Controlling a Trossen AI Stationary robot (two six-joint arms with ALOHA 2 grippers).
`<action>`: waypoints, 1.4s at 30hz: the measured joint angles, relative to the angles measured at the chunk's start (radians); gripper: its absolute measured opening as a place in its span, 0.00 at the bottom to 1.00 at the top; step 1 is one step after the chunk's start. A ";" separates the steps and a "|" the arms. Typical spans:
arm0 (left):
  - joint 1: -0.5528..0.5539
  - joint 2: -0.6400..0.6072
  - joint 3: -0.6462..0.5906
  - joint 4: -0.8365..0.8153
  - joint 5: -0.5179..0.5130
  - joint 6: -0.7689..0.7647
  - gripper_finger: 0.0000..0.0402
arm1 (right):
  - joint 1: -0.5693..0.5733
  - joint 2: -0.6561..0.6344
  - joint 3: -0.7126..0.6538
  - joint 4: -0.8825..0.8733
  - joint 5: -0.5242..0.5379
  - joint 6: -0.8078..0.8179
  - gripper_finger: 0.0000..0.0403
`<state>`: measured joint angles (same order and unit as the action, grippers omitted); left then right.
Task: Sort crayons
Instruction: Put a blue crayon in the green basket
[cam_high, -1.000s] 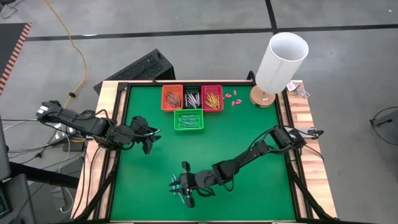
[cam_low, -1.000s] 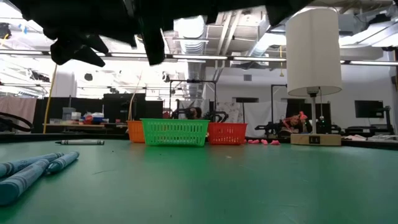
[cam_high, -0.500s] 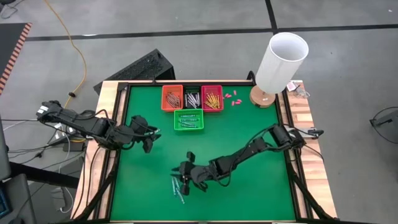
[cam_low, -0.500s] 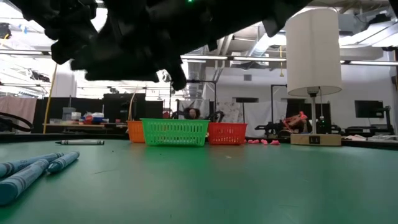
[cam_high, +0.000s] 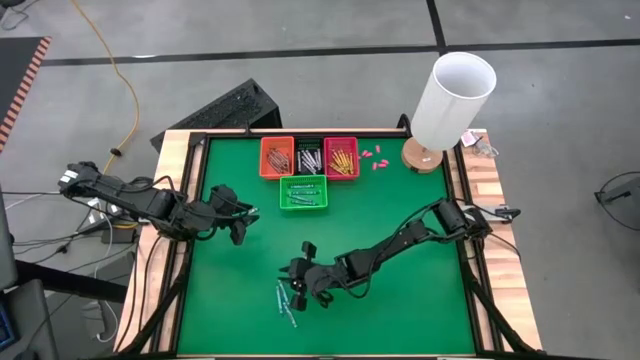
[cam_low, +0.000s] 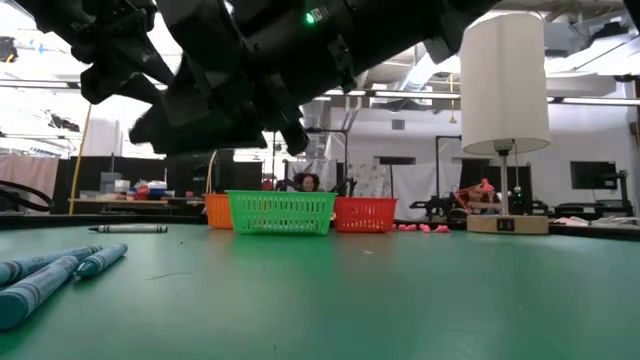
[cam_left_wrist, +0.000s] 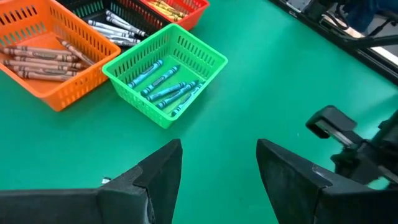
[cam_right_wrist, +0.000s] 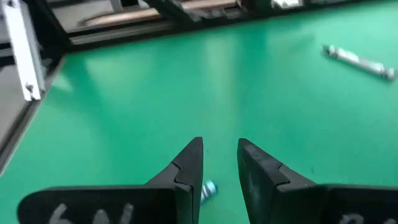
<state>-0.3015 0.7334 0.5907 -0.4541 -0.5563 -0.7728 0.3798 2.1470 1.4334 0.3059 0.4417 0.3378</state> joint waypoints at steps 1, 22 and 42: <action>0.000 0.000 0.000 0.000 0.000 -0.005 0.49 | 0.000 0.000 0.000 -0.020 0.001 0.018 0.25; 0.000 0.000 0.000 0.000 -0.024 -0.006 0.49 | 0.060 0.077 0.025 -0.003 0.037 0.148 0.25; 0.000 0.000 0.000 -0.003 -0.024 0.015 0.49 | 0.056 0.117 0.085 -0.106 0.031 0.170 0.25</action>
<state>-0.3016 0.7330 0.5907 -0.4576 -0.5800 -0.7574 0.4355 2.2639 1.5185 0.2001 0.4725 0.5083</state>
